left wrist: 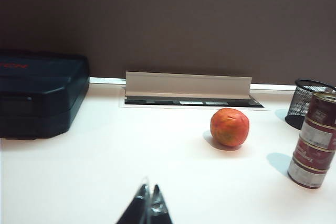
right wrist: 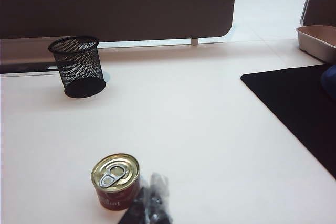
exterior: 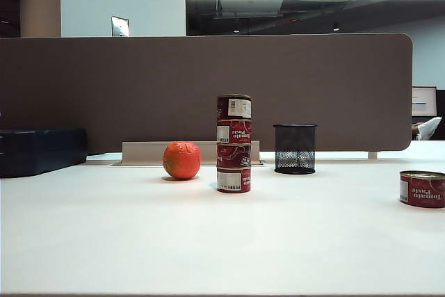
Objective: Take a can of tomato sauce from the stacked ones and place it on the table.
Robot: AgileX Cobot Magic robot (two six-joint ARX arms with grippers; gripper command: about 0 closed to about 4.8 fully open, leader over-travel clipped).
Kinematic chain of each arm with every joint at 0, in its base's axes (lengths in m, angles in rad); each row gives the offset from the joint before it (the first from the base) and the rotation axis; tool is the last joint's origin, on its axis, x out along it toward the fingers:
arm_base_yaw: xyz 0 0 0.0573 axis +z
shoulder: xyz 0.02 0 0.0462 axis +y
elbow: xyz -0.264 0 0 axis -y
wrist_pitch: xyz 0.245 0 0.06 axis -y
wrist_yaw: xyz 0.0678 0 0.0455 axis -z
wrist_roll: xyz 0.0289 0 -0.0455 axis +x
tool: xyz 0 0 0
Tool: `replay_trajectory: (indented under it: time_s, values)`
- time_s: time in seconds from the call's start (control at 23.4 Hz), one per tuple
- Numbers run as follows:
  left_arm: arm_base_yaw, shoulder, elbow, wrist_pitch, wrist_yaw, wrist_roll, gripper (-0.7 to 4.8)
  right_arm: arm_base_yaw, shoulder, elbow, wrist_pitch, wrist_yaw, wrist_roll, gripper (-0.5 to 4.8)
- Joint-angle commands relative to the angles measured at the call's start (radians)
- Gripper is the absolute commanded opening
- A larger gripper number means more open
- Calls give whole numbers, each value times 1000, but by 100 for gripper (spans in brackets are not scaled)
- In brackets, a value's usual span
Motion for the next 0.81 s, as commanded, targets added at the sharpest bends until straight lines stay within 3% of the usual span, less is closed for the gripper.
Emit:
replay_trajectory:
  time_s: [0.04, 0.47, 0.81]
  values:
    - [1, 1, 1, 6, 4, 0, -6, 1, 0, -18, 35, 4, -33, -2]
    - [1, 1, 1, 5, 8, -2, -6, 1, 0, -146, 240, 10, -78, -1]
    - [1, 1, 1, -2, 7, 0, -6, 1, 0, -148, 250, 10, -79, -1]
